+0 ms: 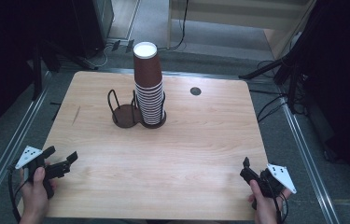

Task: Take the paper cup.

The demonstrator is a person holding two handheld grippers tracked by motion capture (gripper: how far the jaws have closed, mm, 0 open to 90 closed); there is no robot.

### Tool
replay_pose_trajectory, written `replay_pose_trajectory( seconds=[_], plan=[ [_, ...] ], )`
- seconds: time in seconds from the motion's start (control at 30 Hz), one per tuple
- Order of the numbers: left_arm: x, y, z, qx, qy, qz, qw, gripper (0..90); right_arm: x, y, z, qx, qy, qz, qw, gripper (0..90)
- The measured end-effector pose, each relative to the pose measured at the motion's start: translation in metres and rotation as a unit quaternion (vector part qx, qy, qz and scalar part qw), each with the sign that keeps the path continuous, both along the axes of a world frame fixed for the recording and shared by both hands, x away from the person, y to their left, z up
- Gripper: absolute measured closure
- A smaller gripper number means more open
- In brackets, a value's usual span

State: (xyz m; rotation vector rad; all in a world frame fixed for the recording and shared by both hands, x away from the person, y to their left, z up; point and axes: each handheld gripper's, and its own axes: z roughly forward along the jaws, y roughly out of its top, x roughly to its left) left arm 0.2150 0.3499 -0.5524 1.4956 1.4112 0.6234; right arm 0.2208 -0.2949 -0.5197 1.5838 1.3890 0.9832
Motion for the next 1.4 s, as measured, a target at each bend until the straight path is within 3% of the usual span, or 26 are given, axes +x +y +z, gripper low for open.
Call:
replay_pose_trajectory(
  seconds=[0.23,0.5,0.87,1.4],
  plan=[
    [-0.002,0.001,0.000,-0.001,-0.002,-0.005,1.0000,2.2,-0.003,0.016,0.018,-0.001,-0.016,0.030,0.9994,7.3],
    [-0.002,0.000,0.000,0.001,-0.005,-0.001,1.0000,2.1,0.000,0.036,0.043,0.013,-0.041,0.079,0.9959,7.3],
    [-0.002,0.002,0.000,-0.006,-0.010,0.006,0.9999,2.2,0.019,0.074,0.072,0.009,-0.072,0.120,0.9901,7.4],
    [-0.001,0.002,0.000,-0.004,-0.013,0.001,0.9999,2.2,0.047,0.130,0.093,0.005,-0.085,0.168,0.9821,7.4]
  ],
)
